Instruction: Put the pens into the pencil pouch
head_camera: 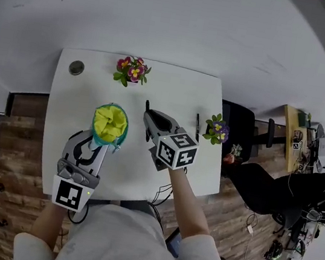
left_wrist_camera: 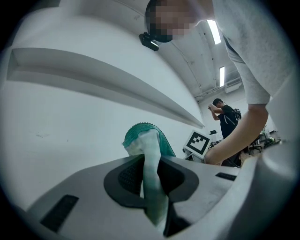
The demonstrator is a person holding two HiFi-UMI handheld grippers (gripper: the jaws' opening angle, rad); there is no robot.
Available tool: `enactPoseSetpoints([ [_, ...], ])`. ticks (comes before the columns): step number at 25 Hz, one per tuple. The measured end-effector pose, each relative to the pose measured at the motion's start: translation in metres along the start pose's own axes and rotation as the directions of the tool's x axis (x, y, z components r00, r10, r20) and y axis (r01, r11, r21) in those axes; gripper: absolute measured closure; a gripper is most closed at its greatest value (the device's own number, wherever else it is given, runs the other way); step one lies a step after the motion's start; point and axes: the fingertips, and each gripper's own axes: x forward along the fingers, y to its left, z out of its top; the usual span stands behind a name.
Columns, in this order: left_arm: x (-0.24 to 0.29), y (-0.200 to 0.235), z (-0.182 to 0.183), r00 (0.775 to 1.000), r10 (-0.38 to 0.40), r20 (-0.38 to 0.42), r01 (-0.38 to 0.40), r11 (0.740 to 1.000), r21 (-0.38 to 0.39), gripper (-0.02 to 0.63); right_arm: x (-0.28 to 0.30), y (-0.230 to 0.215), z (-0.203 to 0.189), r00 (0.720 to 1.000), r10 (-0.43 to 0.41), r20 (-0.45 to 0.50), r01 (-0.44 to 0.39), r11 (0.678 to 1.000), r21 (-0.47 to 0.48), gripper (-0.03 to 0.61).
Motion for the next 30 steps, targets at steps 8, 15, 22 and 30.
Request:
enactPoseSetpoints([
  [8, 0.024, -0.024, 0.003, 0.998, -0.061, 0.008, 0.061, 0.998, 0.001, 0.538, -0.061, 0.011, 0.055, 0.969, 0.012, 0.246, -0.013, 1.0, 0.003, 0.517],
  [15, 0.042, -0.044, 0.005, 0.994, -0.108, 0.015, 0.108, 0.994, 0.002, 0.538, -0.124, 0.035, 0.124, 0.873, 0.069, 0.482, -0.053, 0.997, -0.047, 0.517],
  [22, 0.056, -0.063, 0.01, 0.988, -0.148, 0.041, 0.149, 0.989, -0.008, 0.538, -0.171, 0.06, 0.177, 0.739, 0.14, 0.659, -0.136, 0.989, -0.057, 0.517],
  [30, 0.062, -0.079, 0.015, 0.98, -0.193, 0.058, 0.193, 0.981, 0.007, 0.517, -0.161, 0.089, 0.181, 0.701, 0.24, 0.672, -0.221, 0.968, -0.117, 0.517],
])
